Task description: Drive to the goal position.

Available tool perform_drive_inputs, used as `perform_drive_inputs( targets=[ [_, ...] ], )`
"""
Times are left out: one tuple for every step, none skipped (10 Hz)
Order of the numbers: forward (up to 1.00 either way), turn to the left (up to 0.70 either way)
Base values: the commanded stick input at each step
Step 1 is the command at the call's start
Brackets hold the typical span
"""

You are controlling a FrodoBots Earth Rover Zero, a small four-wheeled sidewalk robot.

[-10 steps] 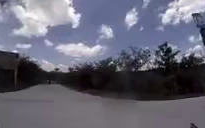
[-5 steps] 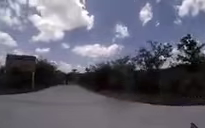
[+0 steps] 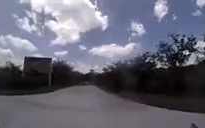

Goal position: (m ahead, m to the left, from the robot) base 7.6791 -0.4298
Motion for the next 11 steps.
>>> perform_drive_inputs(
  targets=[
    [0.85, 0.34],
    [0.85, 0.34],
    [0.85, 0.34],
    [0.85, 0.34],
    [0.85, 0.02],
    [0.85, 0.0],
    [0.85, 0.0],
    [0.85, 0.0],
    [0.85, 0.0],
    [0.85, 0.0],
    [0.85, 0.0]
  ],
)
